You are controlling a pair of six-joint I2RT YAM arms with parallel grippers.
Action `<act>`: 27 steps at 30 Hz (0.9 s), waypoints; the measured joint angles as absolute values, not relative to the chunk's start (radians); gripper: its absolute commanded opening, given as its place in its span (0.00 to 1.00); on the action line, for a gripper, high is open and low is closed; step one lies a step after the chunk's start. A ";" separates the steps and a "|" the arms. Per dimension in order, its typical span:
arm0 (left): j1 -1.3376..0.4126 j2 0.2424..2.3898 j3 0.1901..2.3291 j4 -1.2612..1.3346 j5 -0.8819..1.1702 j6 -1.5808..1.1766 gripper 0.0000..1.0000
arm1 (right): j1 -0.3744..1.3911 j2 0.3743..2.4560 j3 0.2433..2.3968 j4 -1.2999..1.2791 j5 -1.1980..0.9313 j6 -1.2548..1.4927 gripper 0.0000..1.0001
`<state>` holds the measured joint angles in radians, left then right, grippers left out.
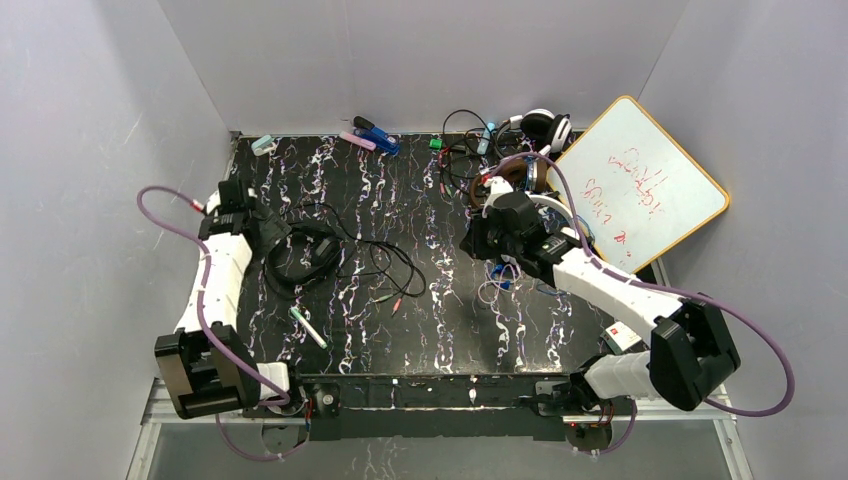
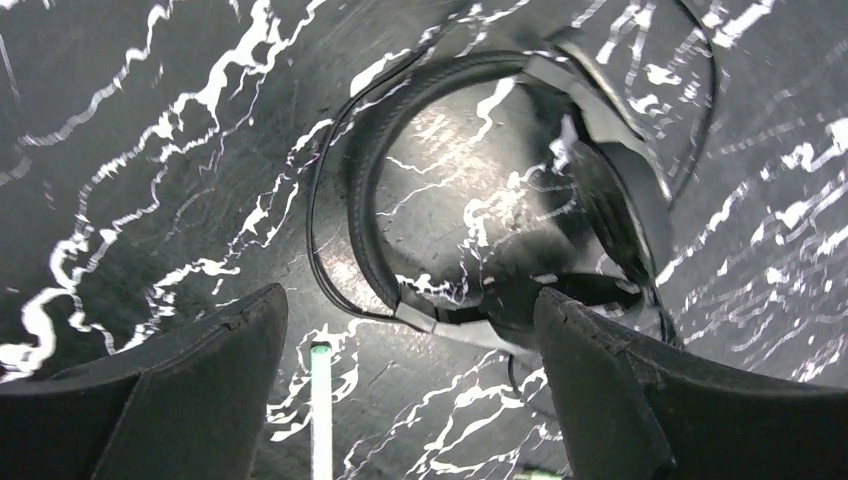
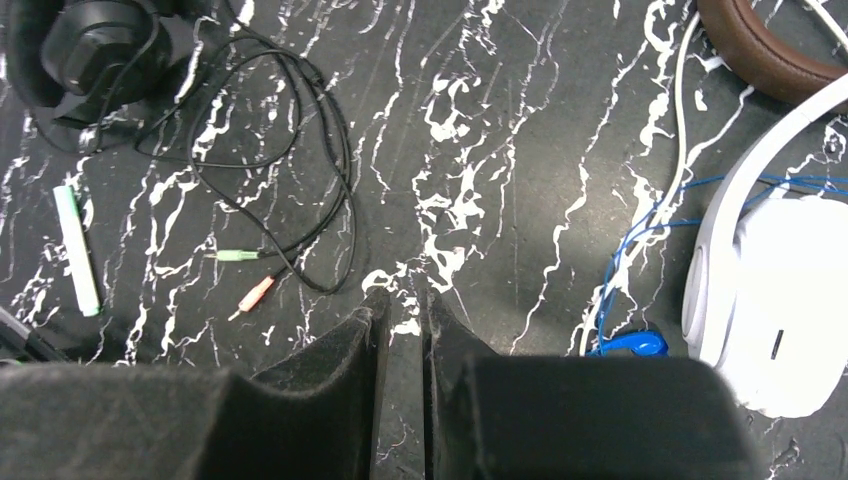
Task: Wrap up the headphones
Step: Move the headphones to the center of the board.
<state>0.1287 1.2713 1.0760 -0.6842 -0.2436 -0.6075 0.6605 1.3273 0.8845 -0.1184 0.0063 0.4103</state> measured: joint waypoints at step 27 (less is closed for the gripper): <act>0.181 1.478 0.808 -0.397 -0.222 -0.883 0.02 | 0.661 1.149 0.804 -0.078 -0.041 0.385 0.25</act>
